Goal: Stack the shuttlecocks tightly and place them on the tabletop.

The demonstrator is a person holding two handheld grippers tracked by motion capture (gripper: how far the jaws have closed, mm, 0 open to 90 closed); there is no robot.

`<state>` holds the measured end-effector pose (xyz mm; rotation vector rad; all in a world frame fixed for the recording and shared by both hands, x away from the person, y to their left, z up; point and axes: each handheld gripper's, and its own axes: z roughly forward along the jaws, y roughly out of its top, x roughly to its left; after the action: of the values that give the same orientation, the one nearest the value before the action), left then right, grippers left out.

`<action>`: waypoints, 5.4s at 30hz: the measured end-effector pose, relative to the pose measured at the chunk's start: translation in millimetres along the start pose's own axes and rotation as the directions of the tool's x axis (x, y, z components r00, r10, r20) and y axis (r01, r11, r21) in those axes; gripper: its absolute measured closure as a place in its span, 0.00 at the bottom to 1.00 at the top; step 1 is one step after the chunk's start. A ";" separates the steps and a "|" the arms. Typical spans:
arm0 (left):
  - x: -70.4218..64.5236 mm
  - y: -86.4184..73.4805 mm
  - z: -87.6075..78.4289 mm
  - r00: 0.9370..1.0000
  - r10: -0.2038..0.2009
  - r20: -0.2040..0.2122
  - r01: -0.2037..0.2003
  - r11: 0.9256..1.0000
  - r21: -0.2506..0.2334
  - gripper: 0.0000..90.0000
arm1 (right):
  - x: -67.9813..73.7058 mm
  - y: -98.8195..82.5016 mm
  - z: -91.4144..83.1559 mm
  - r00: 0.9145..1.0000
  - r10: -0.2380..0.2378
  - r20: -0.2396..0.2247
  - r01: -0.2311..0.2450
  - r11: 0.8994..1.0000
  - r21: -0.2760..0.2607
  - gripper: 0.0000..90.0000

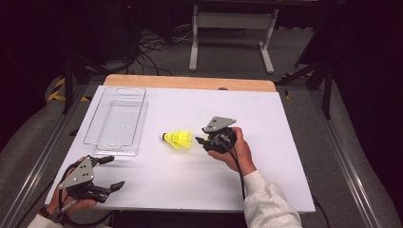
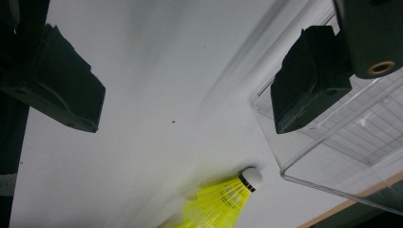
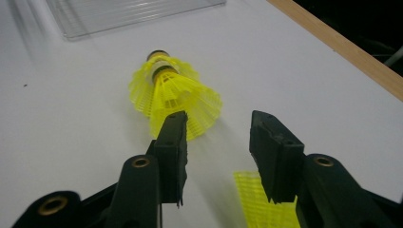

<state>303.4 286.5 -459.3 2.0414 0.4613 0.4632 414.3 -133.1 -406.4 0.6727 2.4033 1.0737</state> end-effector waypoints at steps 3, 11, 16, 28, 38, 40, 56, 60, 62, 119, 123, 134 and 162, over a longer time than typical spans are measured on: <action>0.4 0.2 0.6 1.000 0.005 0.001 -0.005 1.000 0.003 0.13 | -15.5 -2.9 -4.7 1.000 0.027 0.011 -0.027 0.999 0.032 0.58; 0.1 0.2 2.2 1.000 -0.001 0.005 0.001 1.000 0.005 0.14 | -26.0 4.5 9.2 0.999 -0.049 -0.004 0.049 0.987 0.151 0.45; 0.1 0.1 2.3 1.000 0.001 0.009 -0.001 1.000 0.007 0.14 | -34.4 10.6 24.8 0.997 -0.059 -0.050 0.068 0.977 0.202 0.43; 0.8 -0.1 3.1 1.000 0.005 0.014 -0.005 1.000 0.010 0.13 | -48.4 4.9 43.1 0.995 -0.045 -0.090 0.070 0.952 0.299 0.67; 0.4 -0.2 3.5 1.000 0.003 0.015 -0.003 1.000 0.013 0.14 | -50.9 2.3 35.7 0.993 -0.051 -0.109 0.084 0.944 0.319 0.99; 0.7 -0.2 3.5 1.000 0.002 0.016 -0.003 1.000 0.012 0.13 | -51.6 2.7 33.0 0.994 -0.044 -0.102 0.073 0.950 0.303 0.99; 0.6 -0.2 2.2 1.000 0.003 0.014 -0.003 1.000 0.009 0.13 | -27.5 20.1 34.5 0.996 -0.006 -0.086 0.015 0.995 0.101 0.99; 0.3 -0.3 2.3 1.000 0.002 0.014 -0.002 1.000 0.010 0.13 | -25.1 18.3 38.4 0.997 0.009 -0.083 -0.001 0.996 0.093 0.99; 0.3 -0.2 2.1 1.000 0.004 0.015 -0.004 1.000 0.010 0.14 | -23.9 15.0 41.6 0.997 0.016 -0.077 -0.008 0.995 0.100 0.98; 0.2 0.4 1.0 1.000 0.011 0.003 -0.011 1.000 0.015 0.14 | -5.3 -96.4 -29.9 0.993 0.119 -0.018 -0.115 0.982 0.149 0.75; 0.4 0.5 0.8 1.000 0.012 0.003 -0.012 1.000 0.013 0.14 | -4.4 -98.6 -30.0 0.993 0.114 -0.016 -0.110 0.983 0.147 0.82; 1.5 0.9 1.3 1.000 0.007 0.006 -0.007 1.000 0.009 0.14 | -0.1 -99.2 -30.2 0.998 0.065 0.017 -0.066 0.989 0.130 0.99; 1.8 3.7 7.1 0.999 0.024 0.025 -0.025 1.000 0.011 0.13 | 5.3 -97.3 -40.8 0.998 0.026 0.054 -0.029 0.998 0.063 0.99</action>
<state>309.0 280.5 -459.2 2.0636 0.4251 0.4500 362.7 -210.0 -457.3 0.7484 2.3982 0.9806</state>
